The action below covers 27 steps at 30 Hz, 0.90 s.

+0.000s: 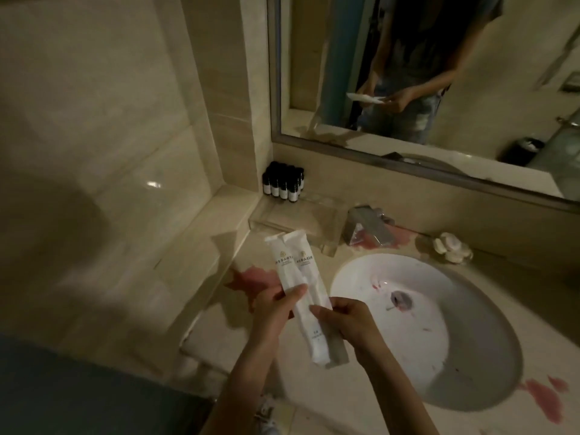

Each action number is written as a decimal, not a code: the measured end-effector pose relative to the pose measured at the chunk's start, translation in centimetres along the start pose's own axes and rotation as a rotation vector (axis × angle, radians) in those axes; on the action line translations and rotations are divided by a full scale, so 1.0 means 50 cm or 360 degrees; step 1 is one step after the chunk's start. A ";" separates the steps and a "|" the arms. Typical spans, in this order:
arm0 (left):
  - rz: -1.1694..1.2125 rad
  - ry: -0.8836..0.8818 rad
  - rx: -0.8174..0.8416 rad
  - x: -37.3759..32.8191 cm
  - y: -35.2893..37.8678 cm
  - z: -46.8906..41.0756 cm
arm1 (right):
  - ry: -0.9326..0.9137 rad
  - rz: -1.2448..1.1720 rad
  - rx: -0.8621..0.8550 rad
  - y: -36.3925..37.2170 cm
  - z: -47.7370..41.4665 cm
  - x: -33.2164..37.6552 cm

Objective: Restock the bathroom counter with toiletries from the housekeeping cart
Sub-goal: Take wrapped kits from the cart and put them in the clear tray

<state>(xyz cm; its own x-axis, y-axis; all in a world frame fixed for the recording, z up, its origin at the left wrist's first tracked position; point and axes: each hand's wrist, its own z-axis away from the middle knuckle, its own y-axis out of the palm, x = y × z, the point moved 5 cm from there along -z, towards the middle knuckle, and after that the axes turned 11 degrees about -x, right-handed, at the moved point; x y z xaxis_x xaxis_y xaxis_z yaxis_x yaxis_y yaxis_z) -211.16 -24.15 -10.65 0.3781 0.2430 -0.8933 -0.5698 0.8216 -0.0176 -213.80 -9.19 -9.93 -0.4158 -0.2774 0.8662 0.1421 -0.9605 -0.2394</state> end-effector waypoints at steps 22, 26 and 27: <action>-0.0078 -0.0205 0.0087 -0.067 0.046 -0.213 | 0.0127 -0.0179 -0.0077 0.076 -0.217 0.063; 0.0092 -0.0160 0.0012 -0.092 0.039 -0.242 | 0.0121 -0.0233 -0.0008 0.100 -0.258 0.090; 0.0120 -0.0141 -0.0054 -0.098 0.032 -0.251 | 0.0135 -0.0247 0.0027 0.111 -0.269 0.096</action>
<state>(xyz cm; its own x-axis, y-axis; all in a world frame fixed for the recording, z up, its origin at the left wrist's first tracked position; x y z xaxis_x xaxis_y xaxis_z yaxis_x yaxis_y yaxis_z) -223.08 -30.53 -11.93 0.3953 0.3493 -0.8495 -0.6228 0.7817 0.0316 -227.07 -16.16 -13.00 -0.5082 -0.1272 0.8518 0.0848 -0.9916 -0.0975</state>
